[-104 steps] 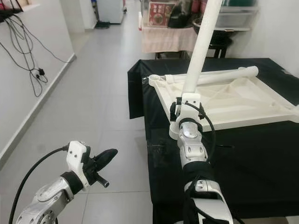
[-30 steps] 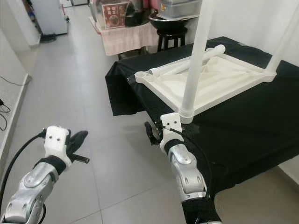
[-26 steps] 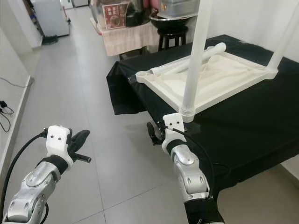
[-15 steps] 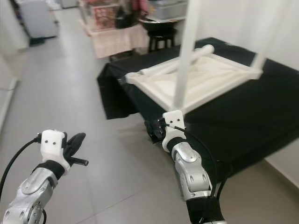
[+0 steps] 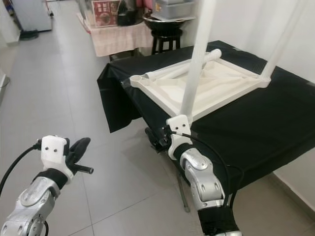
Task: Building children table
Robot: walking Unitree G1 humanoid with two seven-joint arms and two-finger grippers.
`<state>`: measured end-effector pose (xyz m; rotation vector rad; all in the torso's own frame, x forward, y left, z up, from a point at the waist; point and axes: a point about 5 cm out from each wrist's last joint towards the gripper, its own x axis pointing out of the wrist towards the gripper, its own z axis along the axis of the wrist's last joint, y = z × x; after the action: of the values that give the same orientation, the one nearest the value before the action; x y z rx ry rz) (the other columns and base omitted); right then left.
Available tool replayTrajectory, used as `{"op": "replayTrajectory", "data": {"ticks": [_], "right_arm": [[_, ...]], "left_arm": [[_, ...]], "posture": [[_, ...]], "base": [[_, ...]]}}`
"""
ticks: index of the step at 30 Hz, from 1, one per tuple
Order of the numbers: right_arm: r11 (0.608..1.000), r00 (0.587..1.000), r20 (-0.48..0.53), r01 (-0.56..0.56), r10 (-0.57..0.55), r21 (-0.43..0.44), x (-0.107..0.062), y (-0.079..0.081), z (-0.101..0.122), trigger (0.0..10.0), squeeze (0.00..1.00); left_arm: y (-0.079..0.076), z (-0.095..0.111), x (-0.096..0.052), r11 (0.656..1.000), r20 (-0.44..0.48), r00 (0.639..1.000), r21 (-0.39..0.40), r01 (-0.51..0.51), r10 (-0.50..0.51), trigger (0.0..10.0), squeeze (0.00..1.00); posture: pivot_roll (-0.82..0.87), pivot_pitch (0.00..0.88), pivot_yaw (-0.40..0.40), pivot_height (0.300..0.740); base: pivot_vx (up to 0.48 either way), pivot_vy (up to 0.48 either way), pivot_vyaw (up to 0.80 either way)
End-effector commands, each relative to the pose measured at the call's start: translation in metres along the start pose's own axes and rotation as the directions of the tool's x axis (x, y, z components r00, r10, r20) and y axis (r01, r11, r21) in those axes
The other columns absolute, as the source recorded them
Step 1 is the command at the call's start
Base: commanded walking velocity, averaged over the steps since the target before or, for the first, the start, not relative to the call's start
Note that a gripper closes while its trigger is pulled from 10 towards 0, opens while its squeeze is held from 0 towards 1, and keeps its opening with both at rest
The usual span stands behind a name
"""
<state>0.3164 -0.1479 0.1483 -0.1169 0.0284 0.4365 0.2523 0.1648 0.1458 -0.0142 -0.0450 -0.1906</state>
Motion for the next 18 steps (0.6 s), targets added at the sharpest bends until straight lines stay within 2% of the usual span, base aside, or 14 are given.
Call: {"op": "replayTrajectory", "data": {"ticks": [1, 3, 5, 7, 9, 12, 18], "right_arm": [[1.000, 1.000, 0.015, -0.027, 0.027, 0.009, 0.001, 0.001, 0.001, 10.0, 0.00], [0.999, 0.999, 0.017, -0.052, 0.051, 0.011, 0.000, 0.001, 0.002, 10.0, 0.00], [0.992, 0.992, 0.017, -0.123, 0.123, 0.014, -0.003, 0.006, 0.003, 10.0, 0.00], [0.992, 0.992, 0.017, -0.123, 0.123, 0.014, -0.003, 0.006, 0.003, 10.0, 0.00], [0.977, 0.978, 0.041, -0.205, 0.203, 0.051, -0.006, 0.017, 0.003, 10.0, 0.00], [0.974, 0.975, 0.051, -0.220, 0.217, 0.056, -0.006, 0.020, 0.003, 10.0, 0.00], [0.967, 0.967, 0.036, -0.252, 0.251, 0.033, -0.008, 0.029, -0.004, 10.0, 0.00]], "left_arm": [[-0.001, 0.002, 0.000, 1.000, 0.000, 1.000, 0.008, 0.017, -0.017, 10.0, 0.00], [-0.002, 0.002, 0.000, 1.000, -0.001, 1.000, 0.011, 0.021, -0.021, 10.0, 0.00], [-0.003, 0.000, 0.000, 0.999, -0.007, 1.000, 0.018, 0.030, -0.030, 10.0, 0.00], [-0.003, 0.000, 0.000, 0.999, -0.007, 1.000, 0.018, 0.030, -0.030, 10.0, 0.00], [-0.002, -0.003, 0.000, 0.999, -0.024, 0.999, 0.030, 0.042, -0.042, 10.0, 0.00], [-0.002, -0.004, -0.001, 0.998, -0.028, 0.999, 0.033, 0.044, -0.044, 10.0, 0.00], [0.000, -0.007, -0.004, 0.998, -0.041, 0.998, 0.040, 0.042, -0.040, 10.0, 0.00]], "posture": [[-0.02, 0.000, -0.007, 0.740], [-0.02, 0.000, -0.007, 0.740], [-0.03, 0.000, -0.002, 0.740], [-0.03, 0.000, -0.002, 0.740], [-0.02, 0.000, 0.009, 0.740], [-0.02, 0.000, 0.009, 0.740], [-0.02, 0.000, 0.000, 0.740]], "base": [[0.000, 0.000, 0.00], [0.000, 0.000, 0.00], [0.124, 0.000, 0.00], [0.247, 0.000, 0.00], [0.262, 0.000, -0.65], [0.262, 0.000, -0.65], [0.268, 0.000, 0.00]]}}
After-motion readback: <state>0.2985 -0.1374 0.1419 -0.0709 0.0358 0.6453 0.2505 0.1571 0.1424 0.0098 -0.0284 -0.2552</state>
